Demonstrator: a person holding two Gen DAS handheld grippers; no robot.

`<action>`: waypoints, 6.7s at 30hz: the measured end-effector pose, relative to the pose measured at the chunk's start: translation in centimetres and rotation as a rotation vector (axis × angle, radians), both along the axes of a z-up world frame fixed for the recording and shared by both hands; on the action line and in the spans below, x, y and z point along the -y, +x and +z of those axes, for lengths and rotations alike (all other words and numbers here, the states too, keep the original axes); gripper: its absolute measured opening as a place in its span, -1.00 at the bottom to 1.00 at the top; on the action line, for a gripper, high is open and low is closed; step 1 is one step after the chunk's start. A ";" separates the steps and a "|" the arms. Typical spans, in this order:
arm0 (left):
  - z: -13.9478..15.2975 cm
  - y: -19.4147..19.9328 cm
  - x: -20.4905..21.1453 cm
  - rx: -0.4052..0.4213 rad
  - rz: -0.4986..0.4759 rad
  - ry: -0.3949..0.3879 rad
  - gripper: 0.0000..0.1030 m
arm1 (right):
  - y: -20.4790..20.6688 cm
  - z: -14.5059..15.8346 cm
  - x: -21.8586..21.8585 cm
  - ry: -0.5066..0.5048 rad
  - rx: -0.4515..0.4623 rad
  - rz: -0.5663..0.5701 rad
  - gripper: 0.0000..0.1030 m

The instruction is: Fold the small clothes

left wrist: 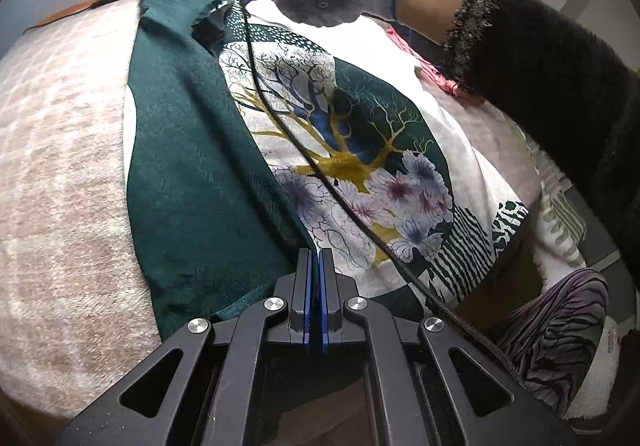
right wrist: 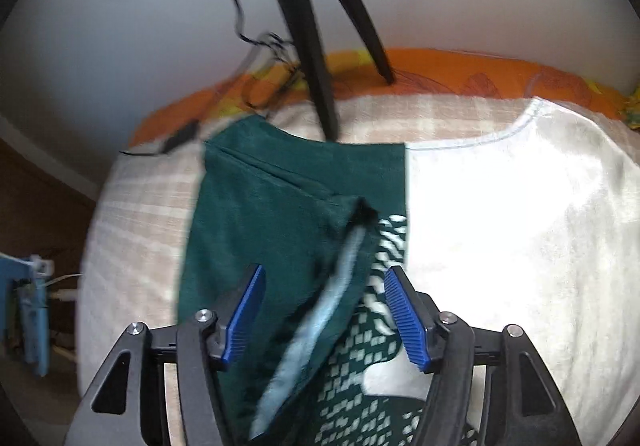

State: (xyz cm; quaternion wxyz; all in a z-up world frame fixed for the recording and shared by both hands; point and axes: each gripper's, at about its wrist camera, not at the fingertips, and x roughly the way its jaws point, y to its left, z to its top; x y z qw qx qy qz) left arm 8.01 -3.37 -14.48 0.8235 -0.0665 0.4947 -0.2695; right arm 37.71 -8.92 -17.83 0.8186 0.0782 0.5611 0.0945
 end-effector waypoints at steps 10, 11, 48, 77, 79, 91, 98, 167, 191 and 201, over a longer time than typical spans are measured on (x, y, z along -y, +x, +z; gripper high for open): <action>-0.2 0.1 0.9 0.006 -0.017 0.022 -0.97 | 1.5 -0.9 -3.1 -0.198 0.025 0.057 -0.22; -0.2 0.1 0.9 0.008 -0.019 0.025 -0.97 | 1.5 -1.0 -3.8 -0.243 0.041 0.072 -0.49; 3.8 -2.0 -0.6 0.059 -0.060 -0.088 -0.46 | -8.2 9.2 9.3 -0.058 0.225 -0.040 -0.02; 5.4 -5.5 8.0 0.316 -0.224 0.091 -0.12 | -33.6 8.3 27.5 0.029 0.240 -0.237 0.03; 5.3 -6.1 9.7 0.322 -0.256 0.096 -0.12 | -33.5 8.2 28.4 0.039 0.240 -0.245 0.03; 3.6 -7.5 21.7 0.297 -0.393 0.020 0.04 | -31.3 8.3 32.2 0.124 0.238 -0.271 0.08; 1.6 -7.0 26.6 0.339 -0.408 0.117 0.05 | -29.3 7.7 34.6 0.175 0.218 -0.302 0.09; -1.5 -5.4 3.4 0.093 0.255 -0.377 -0.90 | -6.0 4.6 0.5 -0.227 0.081 0.206 -1.00; -2.4 -6.8 0.5 0.030 0.282 -0.323 -0.64 | -10.0 6.4 -1.1 -0.172 0.195 0.246 -0.16; 3.9 -5.5 -2.2 0.151 0.200 -0.197 -0.43 | -17.0 9.5 11.5 0.011 0.246 0.024 -0.13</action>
